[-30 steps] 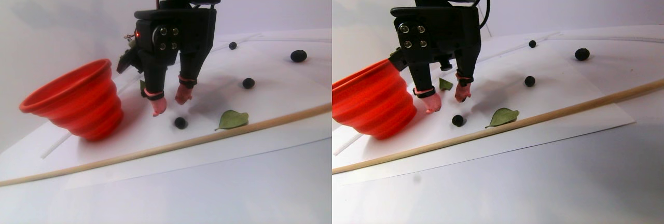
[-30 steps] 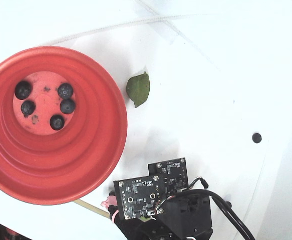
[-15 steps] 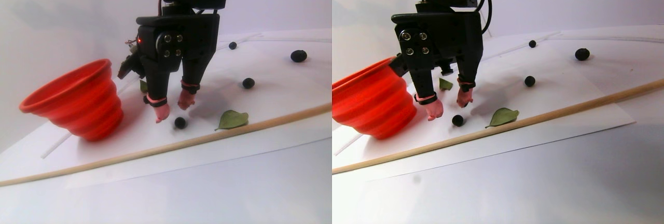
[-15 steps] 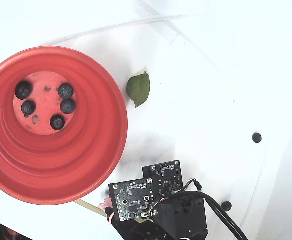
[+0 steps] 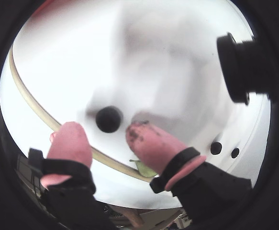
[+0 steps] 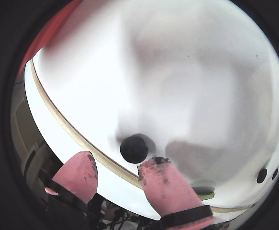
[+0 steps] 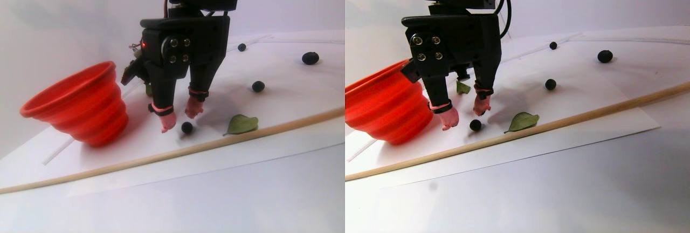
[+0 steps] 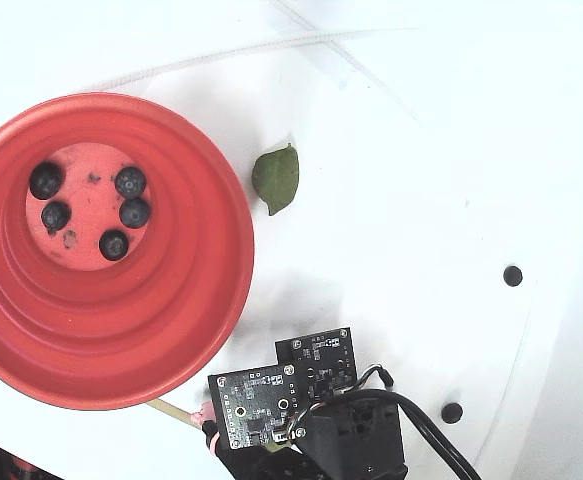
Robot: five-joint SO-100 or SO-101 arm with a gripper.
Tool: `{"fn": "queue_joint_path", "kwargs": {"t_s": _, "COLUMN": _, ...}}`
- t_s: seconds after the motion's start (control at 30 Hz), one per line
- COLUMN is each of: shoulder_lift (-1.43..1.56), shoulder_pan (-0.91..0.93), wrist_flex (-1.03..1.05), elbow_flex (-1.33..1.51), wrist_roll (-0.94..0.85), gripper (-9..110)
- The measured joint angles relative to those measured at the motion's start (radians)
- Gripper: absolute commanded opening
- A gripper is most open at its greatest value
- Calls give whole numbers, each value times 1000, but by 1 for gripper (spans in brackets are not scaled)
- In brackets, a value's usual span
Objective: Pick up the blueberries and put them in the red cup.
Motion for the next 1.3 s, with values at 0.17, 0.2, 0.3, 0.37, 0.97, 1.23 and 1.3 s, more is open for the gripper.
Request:
{"fn": "queue_joint_path", "kwargs": {"t_s": 0.17, "shoulder_lift": -66, "shoulder_pan": 12, "wrist_flex": -51, "elbow_flex": 0, "wrist_roll": -14, "gripper": 17}}
{"fn": "queue_joint_path", "kwargs": {"t_s": 0.2, "shoulder_lift": -83, "shoulder_pan": 15, "wrist_flex": -74, "elbow_flex": 0, "wrist_roll": -17, "gripper": 17}}
{"fn": "queue_joint_path", "kwargs": {"t_s": 0.3, "shoulder_lift": -106, "shoulder_pan": 15, "wrist_flex": -83, "elbow_flex": 0, "wrist_roll": -21, "gripper": 17}}
{"fn": "queue_joint_path", "kwargs": {"t_s": 0.37, "shoulder_lift": -109, "shoulder_pan": 15, "wrist_flex": -94, "elbow_flex": 0, "wrist_roll": -21, "gripper": 17}}
{"fn": "queue_joint_path", "kwargs": {"t_s": 0.97, "shoulder_lift": -144, "shoulder_pan": 21, "wrist_flex": -100, "elbow_flex": -48, "wrist_roll": -12, "gripper": 17}}
{"fn": "queue_joint_path", "kwargs": {"t_s": 1.23, "shoulder_lift": -152, "shoulder_pan": 21, "wrist_flex": -104, "elbow_flex": -48, "wrist_roll": 3, "gripper": 16}}
{"fn": "queue_joint_path", "kwargs": {"t_s": 1.3, "shoulder_lift": -166, "shoulder_pan": 21, "wrist_flex": -123, "elbow_flex": -48, "wrist_roll": 3, "gripper": 15}}
